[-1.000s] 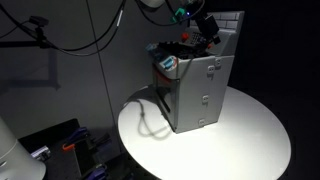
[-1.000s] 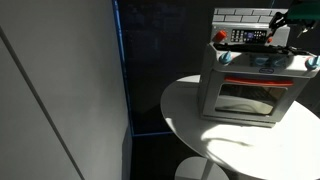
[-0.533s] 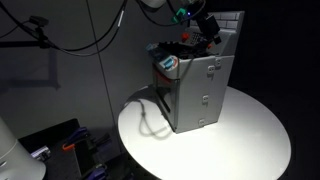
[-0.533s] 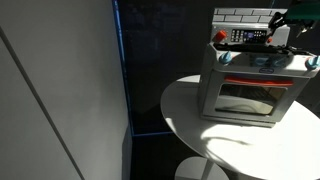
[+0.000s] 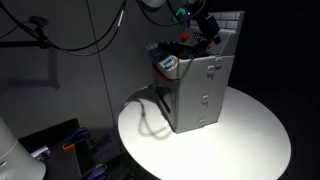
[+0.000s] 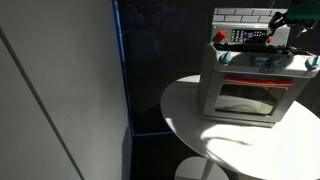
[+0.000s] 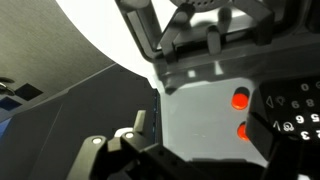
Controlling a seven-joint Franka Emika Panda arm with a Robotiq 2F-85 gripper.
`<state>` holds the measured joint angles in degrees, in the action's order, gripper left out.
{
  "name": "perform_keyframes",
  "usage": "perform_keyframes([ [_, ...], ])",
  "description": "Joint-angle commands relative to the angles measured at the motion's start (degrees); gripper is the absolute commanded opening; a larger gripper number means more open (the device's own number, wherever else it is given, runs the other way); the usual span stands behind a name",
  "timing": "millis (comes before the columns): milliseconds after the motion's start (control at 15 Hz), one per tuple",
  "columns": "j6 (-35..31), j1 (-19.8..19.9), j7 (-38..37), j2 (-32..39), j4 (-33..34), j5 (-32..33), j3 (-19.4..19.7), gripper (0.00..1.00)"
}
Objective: Press the orange button on the stove
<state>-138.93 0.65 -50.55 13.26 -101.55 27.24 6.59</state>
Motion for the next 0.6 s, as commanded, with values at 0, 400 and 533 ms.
perform_keyframes([
  [0, 1.37, -0.4, 1.6, -2.62, -2.09, -2.9, 0.46, 1.0],
  [400, 4.03, 0.3, 7.01, -8.15, -6.96, -10.61, -0.7, 1.0],
  [533, 5.11, 0.42, 9.59, -10.25, -8.42, -12.87, -1.06, 1.0],
])
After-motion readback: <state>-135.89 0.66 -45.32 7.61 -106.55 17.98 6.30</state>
